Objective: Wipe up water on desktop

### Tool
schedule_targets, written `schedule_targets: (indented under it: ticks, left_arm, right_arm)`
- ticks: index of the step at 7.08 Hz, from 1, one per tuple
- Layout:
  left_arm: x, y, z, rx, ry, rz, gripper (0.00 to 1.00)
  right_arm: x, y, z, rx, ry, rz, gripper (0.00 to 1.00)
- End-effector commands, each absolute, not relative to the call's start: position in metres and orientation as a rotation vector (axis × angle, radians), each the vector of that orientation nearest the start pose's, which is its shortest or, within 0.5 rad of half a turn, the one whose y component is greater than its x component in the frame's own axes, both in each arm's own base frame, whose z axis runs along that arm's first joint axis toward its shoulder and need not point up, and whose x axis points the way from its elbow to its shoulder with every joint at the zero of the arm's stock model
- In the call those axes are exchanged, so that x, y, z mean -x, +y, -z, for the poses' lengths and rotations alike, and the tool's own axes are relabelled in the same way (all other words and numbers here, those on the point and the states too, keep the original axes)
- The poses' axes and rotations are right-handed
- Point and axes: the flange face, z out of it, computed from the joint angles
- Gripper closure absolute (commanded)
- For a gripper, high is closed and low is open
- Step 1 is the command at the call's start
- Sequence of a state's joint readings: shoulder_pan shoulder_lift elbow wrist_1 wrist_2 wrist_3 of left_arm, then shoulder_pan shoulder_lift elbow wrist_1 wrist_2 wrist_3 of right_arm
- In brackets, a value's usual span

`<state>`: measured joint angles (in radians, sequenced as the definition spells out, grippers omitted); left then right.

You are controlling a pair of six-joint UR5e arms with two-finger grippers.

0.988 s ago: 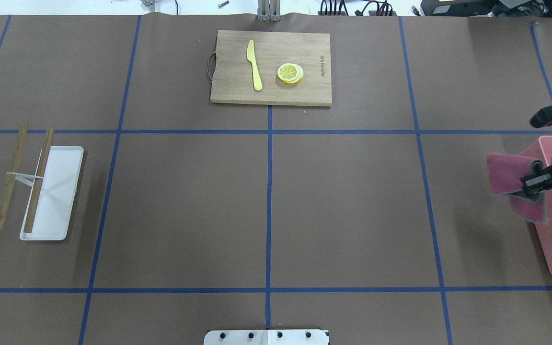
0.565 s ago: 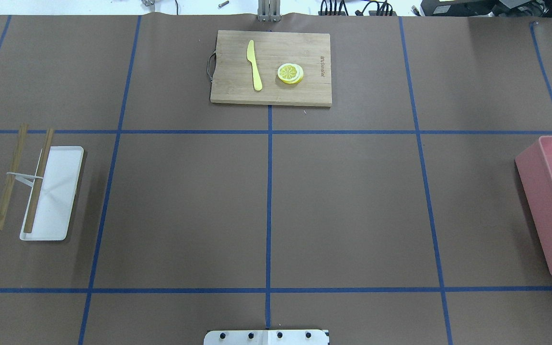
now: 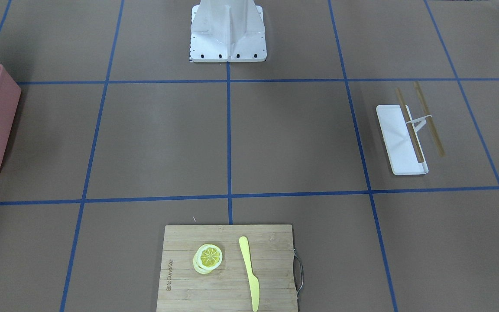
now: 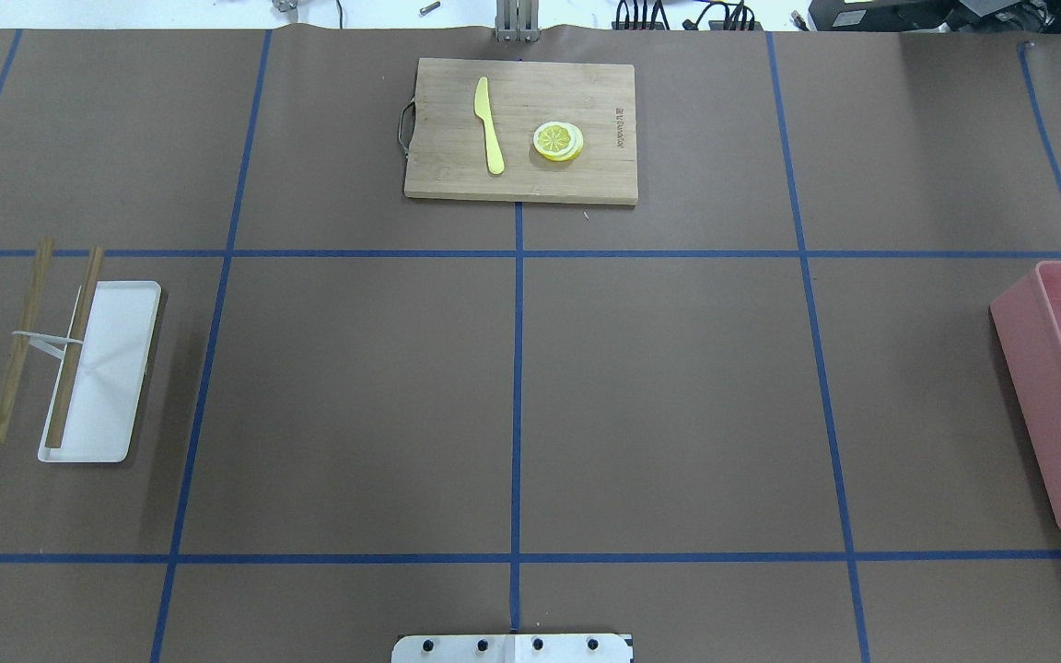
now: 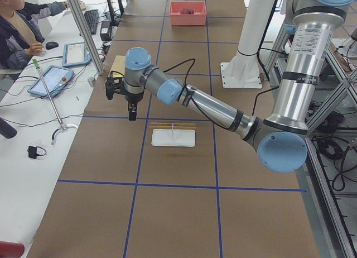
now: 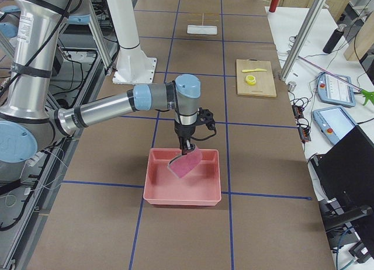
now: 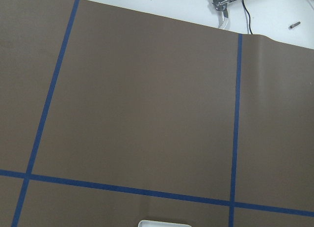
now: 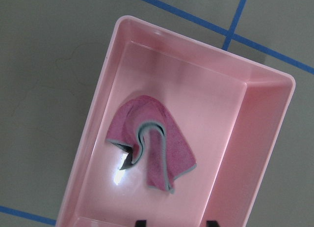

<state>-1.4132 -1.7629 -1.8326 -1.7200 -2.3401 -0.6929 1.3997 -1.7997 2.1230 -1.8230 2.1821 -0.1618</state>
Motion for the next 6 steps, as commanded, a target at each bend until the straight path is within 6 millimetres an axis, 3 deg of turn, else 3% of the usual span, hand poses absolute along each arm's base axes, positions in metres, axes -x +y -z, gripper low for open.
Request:
schedule_targets:
  ticks: [1,3,5,6]
  left_arm:
    - [-0.022,-0.558,-0.416,-0.221,0.903,0.258,0.02]
    - [-0.015,-0.558,-0.428,-0.291,0.859,0.088,0.02]
    - [0.024,-0.552,-0.519,-0.312,0.771,-0.149,0.02]
    - [0.051,-0.551,-0.552,-0.314,0.754,-0.194,0.02]
  right_arm:
    - [-0.005,-0.394,-0.526,-0.062,-0.664,0.34,0.0]
    - [-0.004,-0.402,-0.535,-0.046,-0.675,0.331,0.0]
    - [-0.026,-0.403,-0.55,-0.036,-0.686,0.274,0.0]
    - [-0.048,-0.396,-0.557,-0.044,-0.687,0.229,0.0]
